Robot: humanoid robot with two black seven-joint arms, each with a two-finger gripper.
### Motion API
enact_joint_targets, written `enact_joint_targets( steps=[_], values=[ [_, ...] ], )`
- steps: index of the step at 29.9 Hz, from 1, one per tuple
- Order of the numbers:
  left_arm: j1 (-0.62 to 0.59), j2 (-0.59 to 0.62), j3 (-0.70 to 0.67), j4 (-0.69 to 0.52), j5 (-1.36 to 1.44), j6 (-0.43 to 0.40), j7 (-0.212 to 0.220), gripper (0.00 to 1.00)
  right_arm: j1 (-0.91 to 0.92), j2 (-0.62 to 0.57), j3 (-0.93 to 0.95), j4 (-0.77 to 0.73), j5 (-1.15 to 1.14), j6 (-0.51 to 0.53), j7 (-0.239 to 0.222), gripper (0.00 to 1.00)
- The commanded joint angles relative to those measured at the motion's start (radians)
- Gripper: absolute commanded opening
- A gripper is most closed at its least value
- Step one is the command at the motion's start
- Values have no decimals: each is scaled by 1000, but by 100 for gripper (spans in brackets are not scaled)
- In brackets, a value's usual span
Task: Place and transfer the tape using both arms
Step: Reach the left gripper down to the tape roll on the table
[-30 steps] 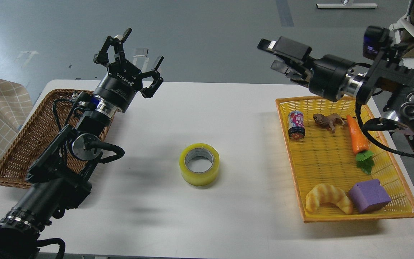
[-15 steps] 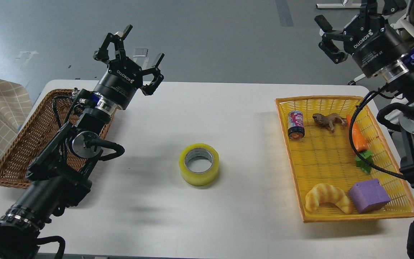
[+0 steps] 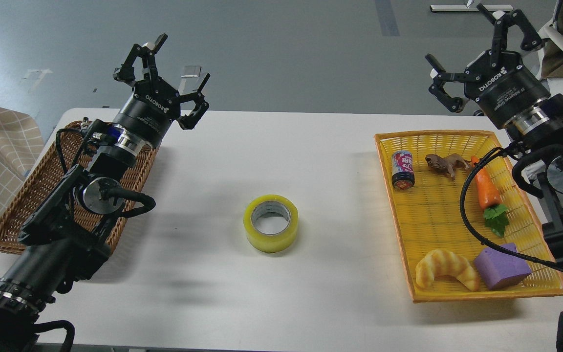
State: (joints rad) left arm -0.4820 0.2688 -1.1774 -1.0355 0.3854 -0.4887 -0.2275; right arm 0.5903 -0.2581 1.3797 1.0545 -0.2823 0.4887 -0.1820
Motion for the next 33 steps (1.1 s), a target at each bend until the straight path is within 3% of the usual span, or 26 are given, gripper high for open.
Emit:
enact_joint_targets(
  steps=[1, 4, 10, 16, 26, 33],
  values=[
    [-16, 23, 48, -1, 22, 0, -3, 98, -20, 0, -2, 28, 3, 0, 2, 100],
    [-53, 61, 122, -3, 81, 0, -15, 98, -27, -1, 1, 32, 5, 0, 3, 100],
    [-104, 99, 142, -9, 289, 0, -27, 98, -69, -6, 9, 55, 5, 0, 4, 100],
    [-127, 135, 150, -92, 690, 0, -101, 98, -122, -10, 35, 58, 6, 0, 12, 100],
    [-124, 250, 261, -362, 1087, 0, -92, 98, -198, -23, 88, 58, 6, 0, 15, 100],
    [-197, 282, 485, -388, 1395, 0, -61, 98, -216, -23, 99, 58, 5, 0, 16, 100]
  ],
)
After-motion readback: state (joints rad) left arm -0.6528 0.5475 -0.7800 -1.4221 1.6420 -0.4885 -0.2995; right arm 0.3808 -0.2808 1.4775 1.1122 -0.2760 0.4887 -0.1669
